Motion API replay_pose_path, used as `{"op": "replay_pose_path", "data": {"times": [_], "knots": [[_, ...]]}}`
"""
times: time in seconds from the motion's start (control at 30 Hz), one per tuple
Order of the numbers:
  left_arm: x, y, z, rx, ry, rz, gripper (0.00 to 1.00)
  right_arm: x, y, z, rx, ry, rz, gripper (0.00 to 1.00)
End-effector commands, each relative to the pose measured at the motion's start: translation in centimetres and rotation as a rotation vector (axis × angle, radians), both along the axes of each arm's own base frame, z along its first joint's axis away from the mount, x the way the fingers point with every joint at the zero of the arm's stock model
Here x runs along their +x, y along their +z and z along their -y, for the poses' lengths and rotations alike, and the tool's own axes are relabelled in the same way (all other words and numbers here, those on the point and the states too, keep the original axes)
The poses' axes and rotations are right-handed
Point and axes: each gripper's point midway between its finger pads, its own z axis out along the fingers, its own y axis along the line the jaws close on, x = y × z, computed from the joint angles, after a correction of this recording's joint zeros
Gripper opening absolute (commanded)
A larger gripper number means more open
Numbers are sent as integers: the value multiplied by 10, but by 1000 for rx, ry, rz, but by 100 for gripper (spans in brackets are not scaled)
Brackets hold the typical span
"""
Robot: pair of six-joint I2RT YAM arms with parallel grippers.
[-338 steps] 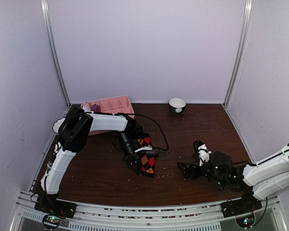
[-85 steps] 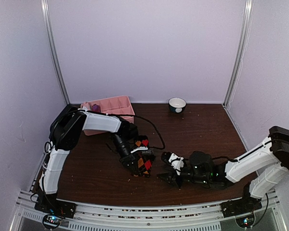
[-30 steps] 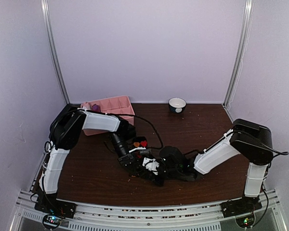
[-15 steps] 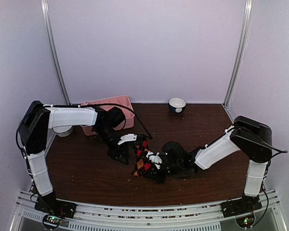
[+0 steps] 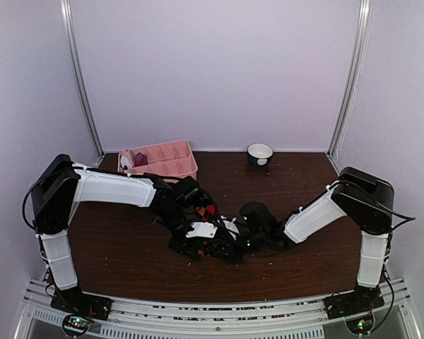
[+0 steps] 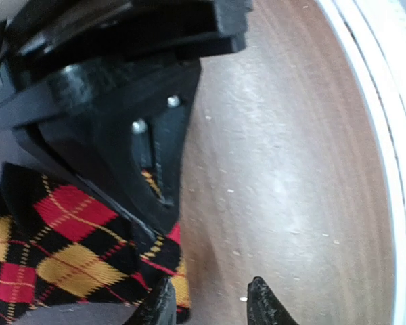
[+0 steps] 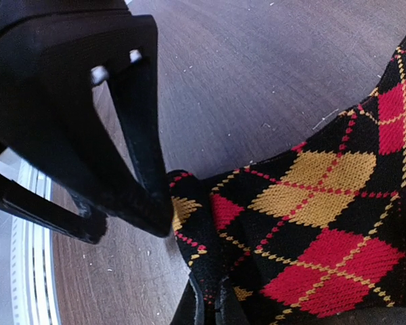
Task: Roll the socks
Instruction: Roll the sock at the center of the board.
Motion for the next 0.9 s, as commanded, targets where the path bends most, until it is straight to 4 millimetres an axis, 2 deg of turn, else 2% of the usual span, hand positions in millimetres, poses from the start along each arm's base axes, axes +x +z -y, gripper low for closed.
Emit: {"op": "replay_pose_path", "data": {"times": [0.0, 0.13, 0.3, 0.47, 0.57, 0.7, 0.87], "knots": [[25, -5, 13, -12, -2, 145, 38, -18, -60, 38, -199, -44, -160, 0], [28, -13, 10, 19, -4, 171, 38, -18, -60, 38, -194, -41, -172, 0], [22, -25, -1, 54, -16, 162, 37, -17, -62, 38, -194, -48, -194, 0], [18, -32, -1, 63, -24, 160, 32, -16, -61, 35, -190, -51, -216, 0], [16, -25, 5, 44, -4, 146, 32, -16, -61, 34, -190, -50, -222, 0], [19, -9, 10, 14, 25, 148, 38, -17, -61, 36, -194, -44, -225, 0], [16, 2, 11, -8, 31, 137, 39, -18, -62, 37, -197, -39, -232, 0]]}}
